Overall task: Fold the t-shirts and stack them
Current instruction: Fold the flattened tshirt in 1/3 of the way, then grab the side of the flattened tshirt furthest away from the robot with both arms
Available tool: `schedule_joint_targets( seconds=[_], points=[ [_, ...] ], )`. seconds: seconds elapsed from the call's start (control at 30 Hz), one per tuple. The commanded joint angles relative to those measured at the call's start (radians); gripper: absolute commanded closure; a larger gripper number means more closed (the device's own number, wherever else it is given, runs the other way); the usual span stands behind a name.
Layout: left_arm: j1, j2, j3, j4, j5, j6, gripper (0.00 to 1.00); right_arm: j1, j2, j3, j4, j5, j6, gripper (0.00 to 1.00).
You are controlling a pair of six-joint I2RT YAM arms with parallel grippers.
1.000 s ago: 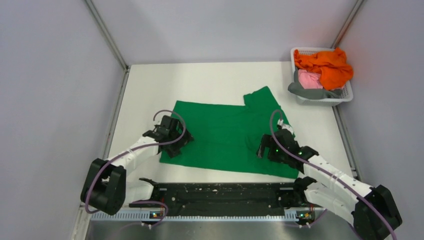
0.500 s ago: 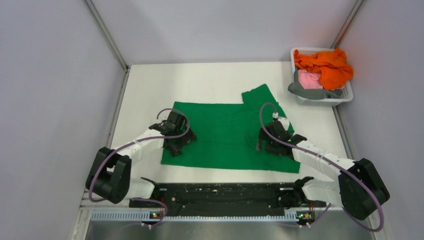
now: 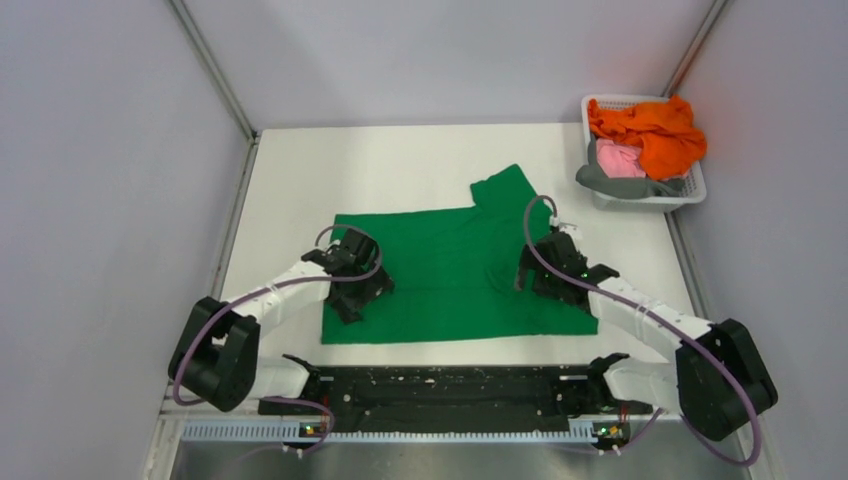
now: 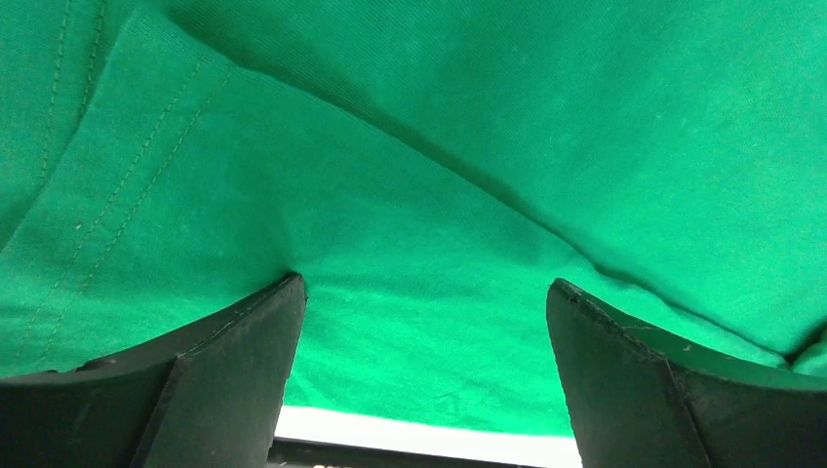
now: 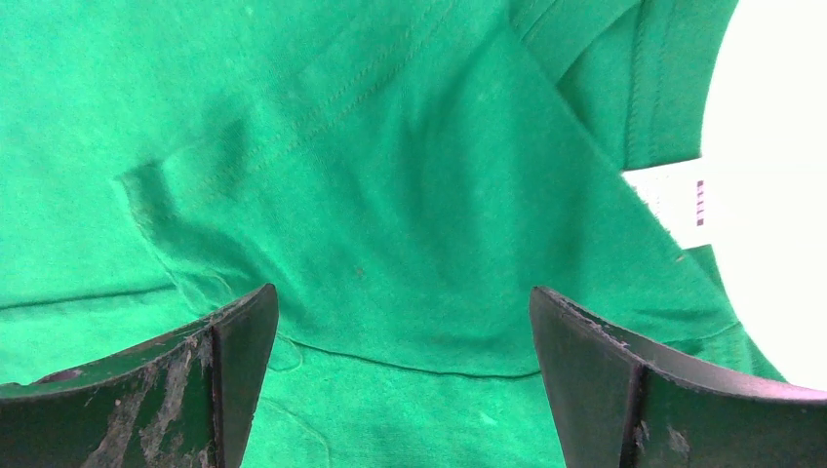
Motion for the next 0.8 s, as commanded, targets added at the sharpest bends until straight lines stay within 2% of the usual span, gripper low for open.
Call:
schedule_joint_targets(
  seconds=[0.0,0.17,0.33,0.43,0.63,0.77],
  points=[
    [-0.002,-0.009,0.069,-0.140,-0.081,0.060,0.01,-0.009,-0.115,0.031,0.052,-0.014,-0.032,0.01],
    [0.032,0.047,0.299,-0.234,-0.251,0.128,0.01,-0.010,-0.193,0.079,0.103,0.037,-0.013,0.01],
    [0.153,0.116,0.434,-0.174,-0.288,0.229,0.01,-0.019,-0.173,0.131,0.262,0.111,-0.039,0.01],
    [0.236,0.205,0.490,-0.119,-0.310,0.267,0.06,-0.046,-0.079,0.177,0.372,0.113,-0.087,0.01],
    [0.338,0.464,0.721,-0.137,-0.331,0.344,0.12,-0.104,0.192,0.382,0.389,0.092,-0.171,0.01],
    [0.383,0.631,0.890,-0.174,-0.289,0.354,0.18,-0.118,0.369,0.552,0.368,0.070,-0.245,0.01]
  ],
)
